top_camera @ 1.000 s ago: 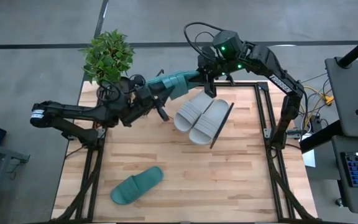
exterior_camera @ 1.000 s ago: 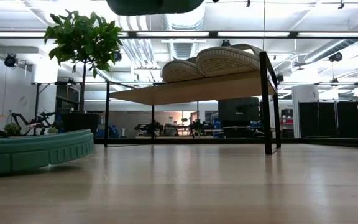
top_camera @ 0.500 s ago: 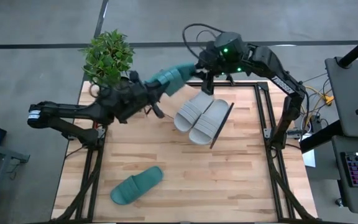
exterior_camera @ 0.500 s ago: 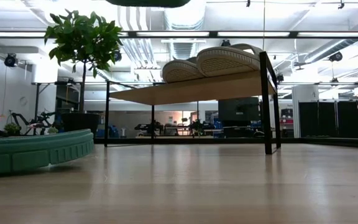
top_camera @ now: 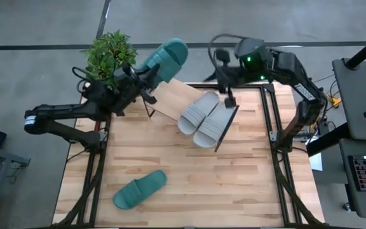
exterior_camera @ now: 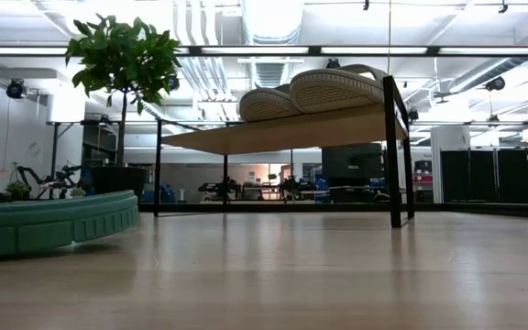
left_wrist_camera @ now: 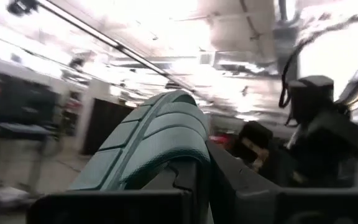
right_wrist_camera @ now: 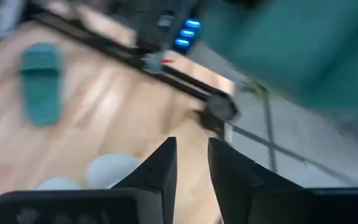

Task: Pick and place slides into the shelf
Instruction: Put the top green slide on the shelf

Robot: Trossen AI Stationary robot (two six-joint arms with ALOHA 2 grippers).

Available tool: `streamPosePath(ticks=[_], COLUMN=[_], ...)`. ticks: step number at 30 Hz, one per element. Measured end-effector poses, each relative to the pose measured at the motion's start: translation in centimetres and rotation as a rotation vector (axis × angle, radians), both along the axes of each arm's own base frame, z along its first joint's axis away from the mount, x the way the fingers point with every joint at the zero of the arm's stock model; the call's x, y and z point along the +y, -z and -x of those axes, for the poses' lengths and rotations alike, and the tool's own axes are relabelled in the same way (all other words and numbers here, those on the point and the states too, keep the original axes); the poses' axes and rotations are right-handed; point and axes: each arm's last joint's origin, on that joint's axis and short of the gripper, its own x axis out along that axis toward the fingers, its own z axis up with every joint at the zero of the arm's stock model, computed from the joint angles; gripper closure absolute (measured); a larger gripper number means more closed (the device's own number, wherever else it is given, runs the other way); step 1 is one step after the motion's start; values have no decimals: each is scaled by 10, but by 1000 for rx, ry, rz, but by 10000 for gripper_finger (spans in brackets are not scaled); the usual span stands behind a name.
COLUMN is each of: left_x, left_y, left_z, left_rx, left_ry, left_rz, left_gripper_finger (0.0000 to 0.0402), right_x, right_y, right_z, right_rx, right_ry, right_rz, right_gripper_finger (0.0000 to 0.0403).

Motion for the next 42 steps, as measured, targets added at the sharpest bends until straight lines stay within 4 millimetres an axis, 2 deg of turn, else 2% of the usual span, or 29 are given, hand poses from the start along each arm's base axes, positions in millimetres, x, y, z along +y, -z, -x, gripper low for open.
streamPosePath(ticks=[7,11,15,20,26,33,37,42], left_x=[32,52,63,65,65,72,77,82], left_y=[9,17,24,24,24,21,18,18], left_z=[-6,-10,-18,-20,-19,-10,-3,2], left_rx=[-33,-43,-41,-50,-22,-27,-30,-15], left_ry=[331,377,381,403,458,435,420,417], left_rz=[82,166,196,173,151,136,123,120], left_gripper_finger=[401,401,401,401,401,402,402,402], right_x=[32,47,60,68,64,69,76,78], right_y=[12,14,12,17,39,62,63,51], right_z=[-2,-1,1,-9,-26,-44,-53,-58], right_rx=[122,145,145,164,259,324,304,267], right_ry=[-183,-216,-138,70,205,257,288,325], right_rz=[64,98,229,478,681,885,996,1111], right_gripper_finger=[334,340,347,359,365,365,365,365])
